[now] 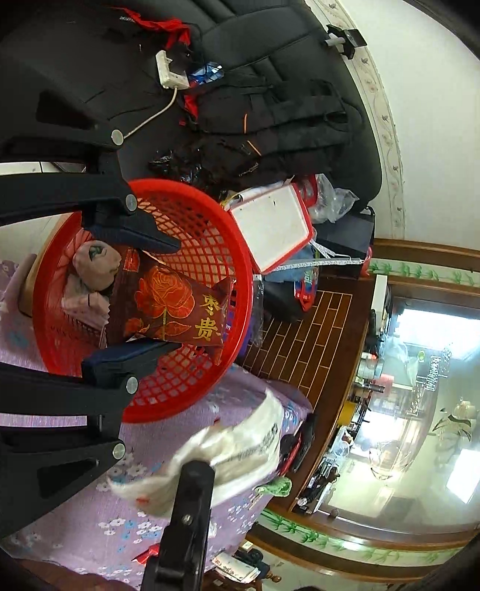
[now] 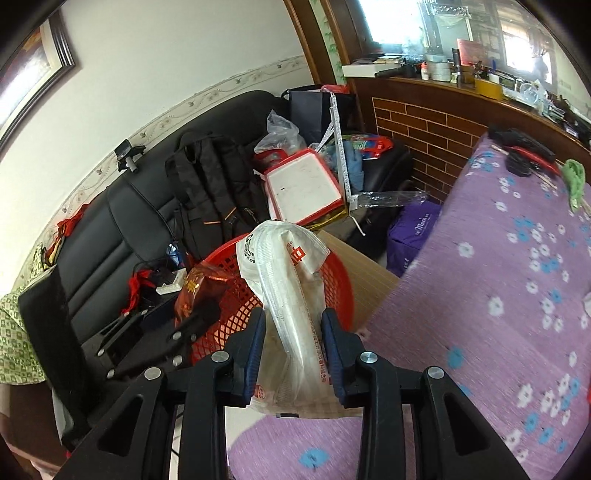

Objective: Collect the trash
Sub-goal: 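Open the left tool to drop the wrapper into the basket while the right tool drops the bag, then move both open tools back toward the remaining red packets and white tube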

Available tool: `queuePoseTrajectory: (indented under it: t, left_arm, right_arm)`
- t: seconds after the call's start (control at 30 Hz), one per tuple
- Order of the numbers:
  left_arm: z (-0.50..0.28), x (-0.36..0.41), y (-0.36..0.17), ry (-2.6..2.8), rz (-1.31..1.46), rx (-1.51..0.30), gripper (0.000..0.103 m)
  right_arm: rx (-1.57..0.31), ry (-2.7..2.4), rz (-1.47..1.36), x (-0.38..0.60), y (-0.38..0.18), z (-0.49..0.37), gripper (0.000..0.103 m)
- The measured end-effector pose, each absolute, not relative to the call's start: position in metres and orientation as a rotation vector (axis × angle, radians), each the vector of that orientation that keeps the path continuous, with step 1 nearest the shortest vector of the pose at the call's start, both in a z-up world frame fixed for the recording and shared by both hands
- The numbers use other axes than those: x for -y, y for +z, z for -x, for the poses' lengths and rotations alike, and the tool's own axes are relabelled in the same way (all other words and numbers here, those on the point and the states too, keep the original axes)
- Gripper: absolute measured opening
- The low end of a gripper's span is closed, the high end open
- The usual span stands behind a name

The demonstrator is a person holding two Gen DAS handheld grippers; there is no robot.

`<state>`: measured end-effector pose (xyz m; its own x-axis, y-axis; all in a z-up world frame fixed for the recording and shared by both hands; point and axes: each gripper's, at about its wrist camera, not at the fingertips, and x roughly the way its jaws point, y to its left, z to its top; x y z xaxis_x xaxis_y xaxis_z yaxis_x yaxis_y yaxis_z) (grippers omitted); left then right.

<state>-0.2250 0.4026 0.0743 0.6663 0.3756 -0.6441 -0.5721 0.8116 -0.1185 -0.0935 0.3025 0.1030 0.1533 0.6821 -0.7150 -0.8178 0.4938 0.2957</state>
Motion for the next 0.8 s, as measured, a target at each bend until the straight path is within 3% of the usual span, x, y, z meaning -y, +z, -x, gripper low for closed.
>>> queuePoseTrajectory:
  t: [0.13,0.2,0.3,0.8]
  left_arm:
    - [0.225,-0.407,0.072,0.546,0.336,-0.637,0.047]
    - [0.226,-0.407,0.074,0.55,0.349,-0.627,0.061]
    - [0.227,-0.406,0.077,0.546,0.348,-0.61,0.068]
    - [0.204,-0.346,0.088,0.443,0.291,-0.625,0.069]
  right_arm:
    - [-0.937,1.073,0.161,-0.318,0.094,0.086,0.043]
    - [-0.941,1.085,0.144,-0.32,0.093,0.083,0.044]
    - [-0.925,1.088,0.143,-0.313,0.095,0.082,0.045]
    - [-0.95,0.98,0.056,-0.2,0.091,0.064,0.045]
